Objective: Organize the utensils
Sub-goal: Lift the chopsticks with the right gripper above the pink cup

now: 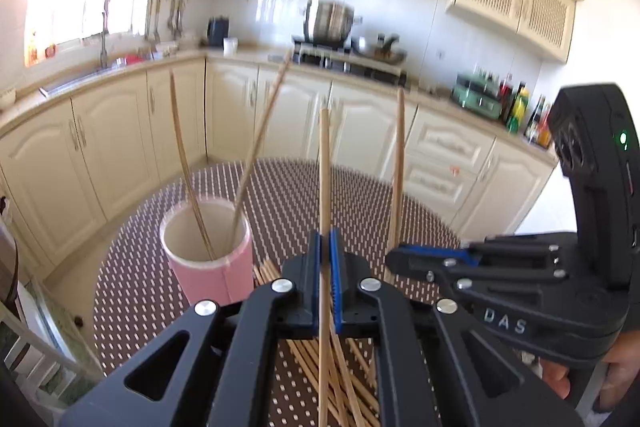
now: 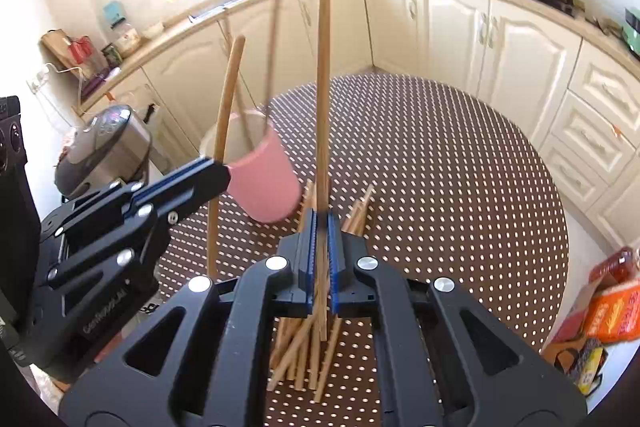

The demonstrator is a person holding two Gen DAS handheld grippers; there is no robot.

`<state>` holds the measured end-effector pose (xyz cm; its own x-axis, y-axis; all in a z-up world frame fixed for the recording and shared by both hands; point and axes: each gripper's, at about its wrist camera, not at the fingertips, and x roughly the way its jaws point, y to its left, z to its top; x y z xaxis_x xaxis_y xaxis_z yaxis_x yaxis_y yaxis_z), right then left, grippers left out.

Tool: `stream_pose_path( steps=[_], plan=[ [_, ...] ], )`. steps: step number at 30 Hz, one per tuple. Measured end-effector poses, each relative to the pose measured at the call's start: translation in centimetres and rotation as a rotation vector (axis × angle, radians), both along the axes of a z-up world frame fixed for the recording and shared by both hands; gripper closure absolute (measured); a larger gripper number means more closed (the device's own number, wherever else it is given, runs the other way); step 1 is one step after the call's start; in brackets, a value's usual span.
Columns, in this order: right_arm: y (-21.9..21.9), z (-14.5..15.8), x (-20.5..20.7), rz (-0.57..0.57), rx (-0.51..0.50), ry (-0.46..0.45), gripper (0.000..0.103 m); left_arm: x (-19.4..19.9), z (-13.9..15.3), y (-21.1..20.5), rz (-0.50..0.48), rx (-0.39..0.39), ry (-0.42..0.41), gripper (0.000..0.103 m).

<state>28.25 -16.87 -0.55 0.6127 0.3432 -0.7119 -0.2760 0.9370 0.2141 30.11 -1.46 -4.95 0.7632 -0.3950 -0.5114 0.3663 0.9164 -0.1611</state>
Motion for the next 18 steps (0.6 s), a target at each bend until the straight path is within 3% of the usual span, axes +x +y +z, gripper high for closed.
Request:
stream_pose_path(
  steps=[9,18],
  plan=[
    [1.9,4.4,-0.9,0.037,0.043,-0.144,0.097,-1.0,3.8,3.7,0.088,-0.119,-0.248,0.098],
    [5.0,7.2,0.8,0.052,0.073,-0.287,0.097,0.4,5.5,6.9,0.200,-0.230,-0.423,0.098]
  ],
)
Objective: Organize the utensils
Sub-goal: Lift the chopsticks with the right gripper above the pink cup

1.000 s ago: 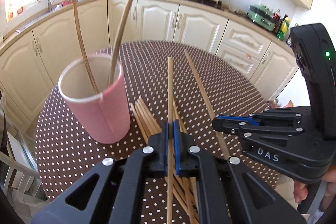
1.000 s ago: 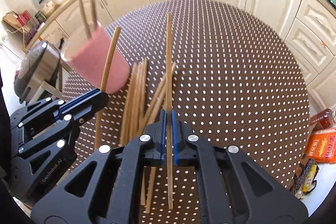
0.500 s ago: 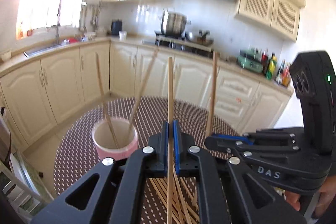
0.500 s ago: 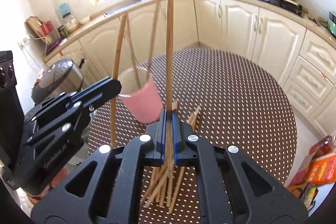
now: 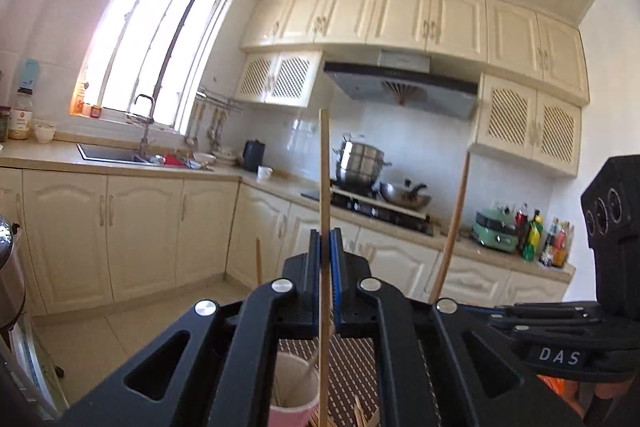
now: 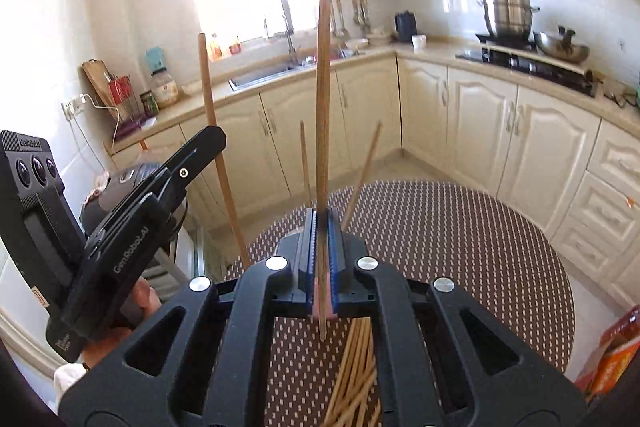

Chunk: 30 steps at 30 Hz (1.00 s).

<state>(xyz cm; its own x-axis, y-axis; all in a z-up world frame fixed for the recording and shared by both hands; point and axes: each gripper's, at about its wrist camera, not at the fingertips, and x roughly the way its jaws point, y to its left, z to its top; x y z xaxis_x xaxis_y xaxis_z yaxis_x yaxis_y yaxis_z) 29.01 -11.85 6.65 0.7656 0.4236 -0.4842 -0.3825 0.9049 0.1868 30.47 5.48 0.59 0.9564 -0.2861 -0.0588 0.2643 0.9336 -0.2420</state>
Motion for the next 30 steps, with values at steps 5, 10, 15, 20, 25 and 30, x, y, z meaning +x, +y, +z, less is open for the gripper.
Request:
stream_pose_path(
  steps=[5,10,15,20,25,30],
  plan=[
    [1.4,0.2,1.4,-0.011,0.021,-0.066,0.097,1.7,-0.1,1.4,0.088,-0.044,-0.049,0.098],
    [2.2,0.0,2.7,-0.016,0.038,-0.100,0.097,3.7,-0.7,2.0,0.120,-0.065,-0.053,0.098],
    [2.2,-0.3,3.5,-0.010,0.056,-0.105,0.097,4.9,-2.2,1.6,0.124,-0.035,-0.049,0.098],
    [2.4,0.1,3.1,-0.002,0.073,-0.132,0.097,5.6,-3.8,1.3,0.109,-0.018,-0.006,0.098],
    [2.9,-0.5,2.9,-0.003,0.050,-0.140,0.097,5.5,-4.6,1.1,0.100,0.007,0.016,0.098],
    [3.1,-2.2,3.0,-0.006,0.035,-0.094,0.097,4.8,-4.9,1.1,0.087,0.013,0.027,0.098]
  ],
)
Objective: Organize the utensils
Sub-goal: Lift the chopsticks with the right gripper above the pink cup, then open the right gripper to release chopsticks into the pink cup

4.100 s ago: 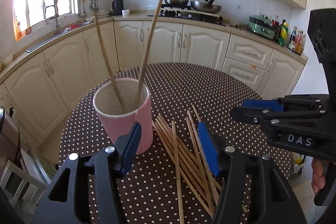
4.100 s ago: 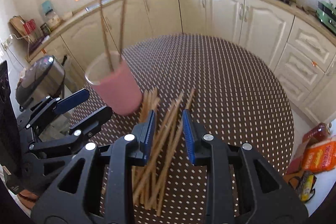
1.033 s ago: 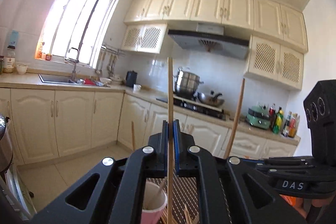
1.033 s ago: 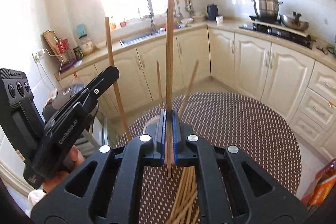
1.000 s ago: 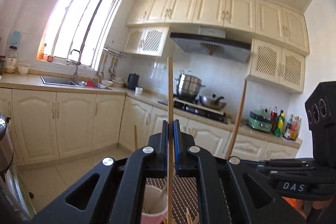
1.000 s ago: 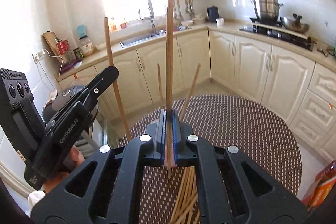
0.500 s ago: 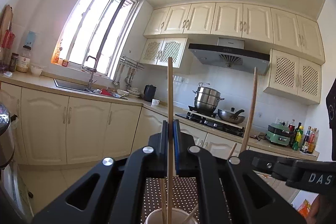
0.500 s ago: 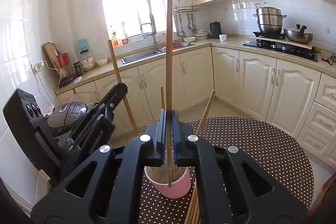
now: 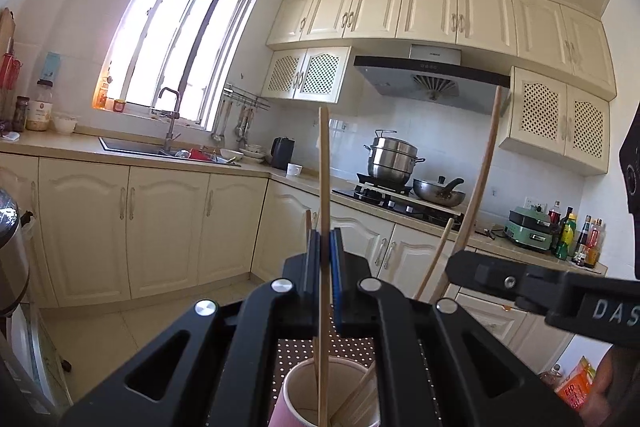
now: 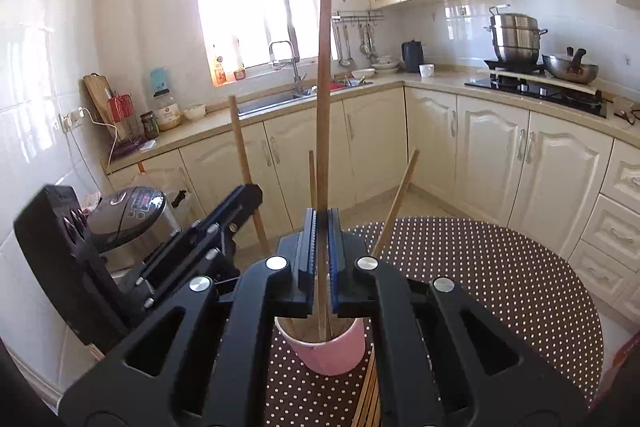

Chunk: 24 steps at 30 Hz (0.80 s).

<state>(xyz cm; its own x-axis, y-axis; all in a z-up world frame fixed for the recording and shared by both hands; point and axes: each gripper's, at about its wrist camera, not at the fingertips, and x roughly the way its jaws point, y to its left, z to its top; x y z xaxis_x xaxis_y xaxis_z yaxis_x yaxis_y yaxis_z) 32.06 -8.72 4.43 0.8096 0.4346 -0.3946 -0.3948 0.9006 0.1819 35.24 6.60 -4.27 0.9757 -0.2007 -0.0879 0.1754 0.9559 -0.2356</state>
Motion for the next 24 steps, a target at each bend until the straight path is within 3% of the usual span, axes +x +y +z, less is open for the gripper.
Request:
stream_pose_path(
  steps=[9,10,11,12,20,24],
  plan=[
    [-0.3,-1.1,-0.3,-0.016,-0.001,0.038,0.097,-0.5,0.0,0.2,-0.016,0.011,0.045,0.096],
    [-0.4,-1.2,-0.3,-0.016,0.000,0.043,0.097,-0.6,0.0,0.1,-0.015,0.015,0.047,0.093],
    [-0.4,-1.3,-0.3,-0.016,0.001,0.047,0.097,-0.7,-0.1,0.1,-0.015,0.017,0.049,0.080],
    [-0.4,-1.4,-0.3,-0.018,0.000,0.050,0.097,-0.9,-0.1,0.1,-0.012,0.018,0.048,0.074],
    [-0.3,-1.8,-0.4,-0.023,0.006,0.074,0.097,-1.8,0.1,0.5,-0.005,0.018,0.055,0.074],
    [-0.1,-1.8,-0.6,-0.025,0.006,0.082,0.097,-2.5,0.5,0.4,-0.002,0.019,0.053,0.068]
  ],
)
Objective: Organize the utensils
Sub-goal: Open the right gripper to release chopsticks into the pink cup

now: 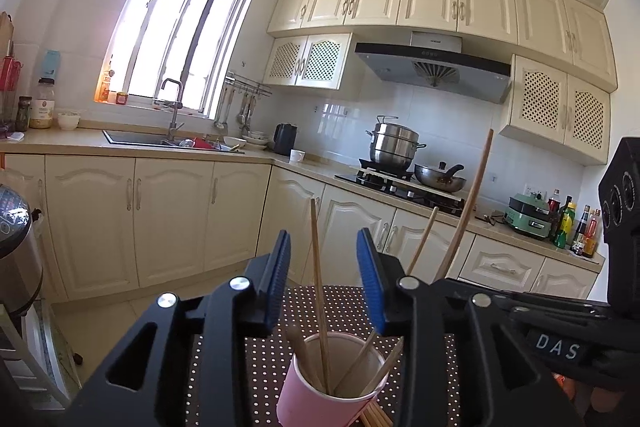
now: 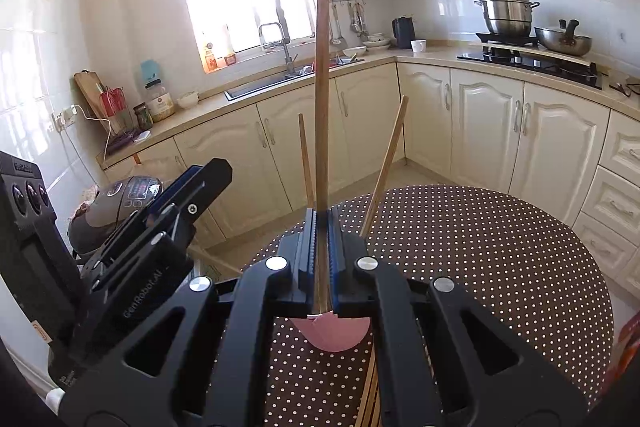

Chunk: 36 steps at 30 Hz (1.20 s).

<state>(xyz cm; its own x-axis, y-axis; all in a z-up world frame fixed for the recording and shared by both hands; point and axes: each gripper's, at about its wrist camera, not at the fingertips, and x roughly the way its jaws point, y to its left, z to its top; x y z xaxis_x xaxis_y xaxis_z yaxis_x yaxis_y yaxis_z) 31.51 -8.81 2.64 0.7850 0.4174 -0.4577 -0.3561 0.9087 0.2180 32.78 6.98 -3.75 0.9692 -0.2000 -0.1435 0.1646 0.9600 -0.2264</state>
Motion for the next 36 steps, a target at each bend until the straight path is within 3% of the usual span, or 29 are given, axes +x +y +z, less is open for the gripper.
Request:
stream_pose_path(
  steps=[15,26,36],
  plan=[
    [-0.5,0.1,-0.8,-0.020,0.002,0.019,0.096,-1.8,1.0,-0.4,0.017,0.025,-0.008,0.050],
    [-1.1,1.5,-2.7,-0.030,0.004,0.002,0.096,-4.2,2.6,-0.6,0.038,0.054,-0.025,0.047],
    [-3.2,3.1,-5.2,-0.051,0.012,-0.024,0.096,-6.4,4.4,-3.4,0.025,0.124,-0.023,0.046]
  ],
)
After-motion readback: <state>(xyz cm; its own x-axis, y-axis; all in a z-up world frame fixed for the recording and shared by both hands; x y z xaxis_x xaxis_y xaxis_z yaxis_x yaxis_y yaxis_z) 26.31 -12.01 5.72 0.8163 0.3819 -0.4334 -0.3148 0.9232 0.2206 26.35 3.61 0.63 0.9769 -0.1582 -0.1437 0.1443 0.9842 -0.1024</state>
